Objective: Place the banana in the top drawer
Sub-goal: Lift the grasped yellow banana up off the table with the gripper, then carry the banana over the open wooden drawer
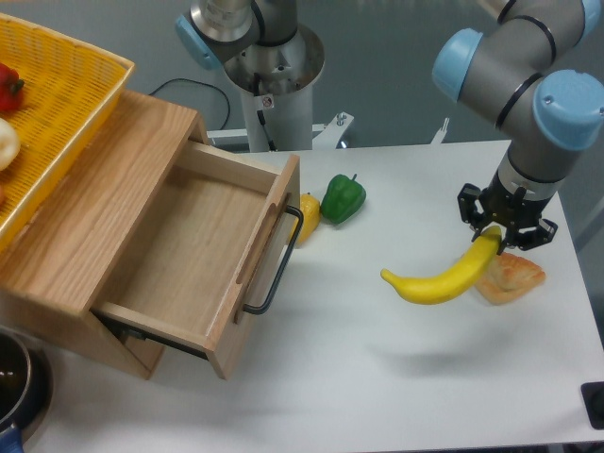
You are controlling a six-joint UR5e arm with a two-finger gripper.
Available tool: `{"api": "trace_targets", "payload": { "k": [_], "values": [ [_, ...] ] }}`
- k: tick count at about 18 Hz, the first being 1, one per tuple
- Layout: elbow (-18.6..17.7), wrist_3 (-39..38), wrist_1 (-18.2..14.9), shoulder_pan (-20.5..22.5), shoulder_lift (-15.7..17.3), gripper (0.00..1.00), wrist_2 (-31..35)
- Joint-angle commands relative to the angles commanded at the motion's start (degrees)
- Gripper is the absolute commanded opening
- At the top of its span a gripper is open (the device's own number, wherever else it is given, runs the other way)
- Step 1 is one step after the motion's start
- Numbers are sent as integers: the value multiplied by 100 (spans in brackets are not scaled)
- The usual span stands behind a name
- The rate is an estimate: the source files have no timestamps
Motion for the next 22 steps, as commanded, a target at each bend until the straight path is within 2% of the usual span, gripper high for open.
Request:
{"api": "trace_targets", "payload": {
  "k": [2, 9, 19, 22],
  "values": [
    [0, 0, -9, 17, 44, 17, 9],
    [53, -70, -360, 53, 395, 17, 26],
    [44, -123, -1449, 106, 1318, 17, 35],
    [9, -420, -1652, 35, 1511, 17, 35]
  ]
}}
